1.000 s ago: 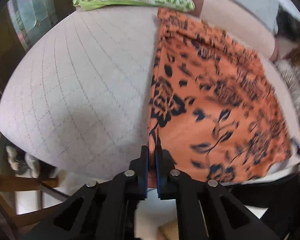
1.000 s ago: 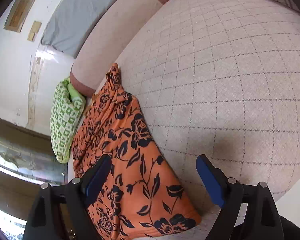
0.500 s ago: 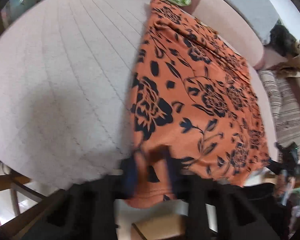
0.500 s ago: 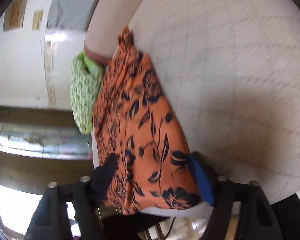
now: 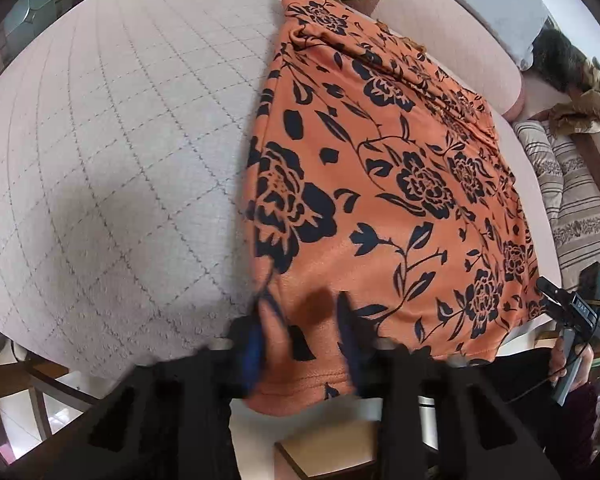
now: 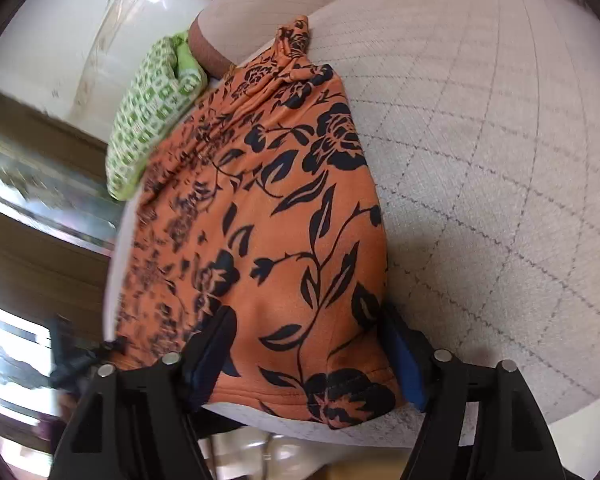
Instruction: Fold small clothes
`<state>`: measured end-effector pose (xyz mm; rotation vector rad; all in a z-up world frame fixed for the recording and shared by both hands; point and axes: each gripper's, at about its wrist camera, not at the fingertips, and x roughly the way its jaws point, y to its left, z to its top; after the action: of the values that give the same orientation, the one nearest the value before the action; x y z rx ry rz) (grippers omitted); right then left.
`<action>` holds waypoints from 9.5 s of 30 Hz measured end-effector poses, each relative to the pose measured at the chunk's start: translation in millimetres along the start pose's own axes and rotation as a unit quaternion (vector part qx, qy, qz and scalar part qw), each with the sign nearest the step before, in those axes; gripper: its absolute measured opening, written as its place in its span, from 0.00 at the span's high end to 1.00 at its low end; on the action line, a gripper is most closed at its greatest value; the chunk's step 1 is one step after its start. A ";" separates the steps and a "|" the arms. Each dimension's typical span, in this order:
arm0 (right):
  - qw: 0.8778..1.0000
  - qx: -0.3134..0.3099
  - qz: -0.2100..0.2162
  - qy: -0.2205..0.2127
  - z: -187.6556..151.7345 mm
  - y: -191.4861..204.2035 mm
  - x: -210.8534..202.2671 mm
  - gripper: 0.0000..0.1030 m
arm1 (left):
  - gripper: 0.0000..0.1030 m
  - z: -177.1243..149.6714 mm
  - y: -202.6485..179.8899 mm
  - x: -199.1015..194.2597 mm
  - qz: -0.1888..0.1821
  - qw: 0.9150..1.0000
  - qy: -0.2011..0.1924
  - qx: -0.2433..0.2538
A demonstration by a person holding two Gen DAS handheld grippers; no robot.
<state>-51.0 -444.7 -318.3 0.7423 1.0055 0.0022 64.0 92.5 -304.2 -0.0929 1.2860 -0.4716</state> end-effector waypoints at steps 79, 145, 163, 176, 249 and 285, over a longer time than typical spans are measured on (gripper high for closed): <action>0.971 -0.203 -0.126 -0.008 268.5 224.7 243.7 0.32 | 0.28 242.4 -37.5 85.7 0.099 0.975 -0.140 -0.143; 0.990 0.003 -0.090 -0.111 169.6 79.2 70.6 0.62 | 0.23 236.7 -85.7 85.5 0.184 0.974 -0.128 -0.027; 0.984 0.097 0.066 -0.131 125.4 73.2 58.1 0.22 | 0.23 182.1 -134.2 42.6 0.202 0.952 -0.229 0.013; 0.984 0.109 0.072 -0.122 136.5 74.3 69.8 0.22 | 0.23 189.2 -132.0 53.6 0.199 0.957 -0.212 0.011; 0.987 0.031 -0.017 -0.159 189.1 94.2 117.9 0.24 | 0.22 235.4 -89.8 101.6 0.252 0.958 -0.139 0.000; 0.957 0.218 0.078 -0.177 176.3 25.0 124.5 0.24 | 0.12 250.8 -39.1 112.3 0.005 0.973 -0.116 -0.199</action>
<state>161.3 -484.0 -343.5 1.1786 0.6042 -0.2161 310.4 -34.5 -319.5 -0.4649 1.1348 -0.1812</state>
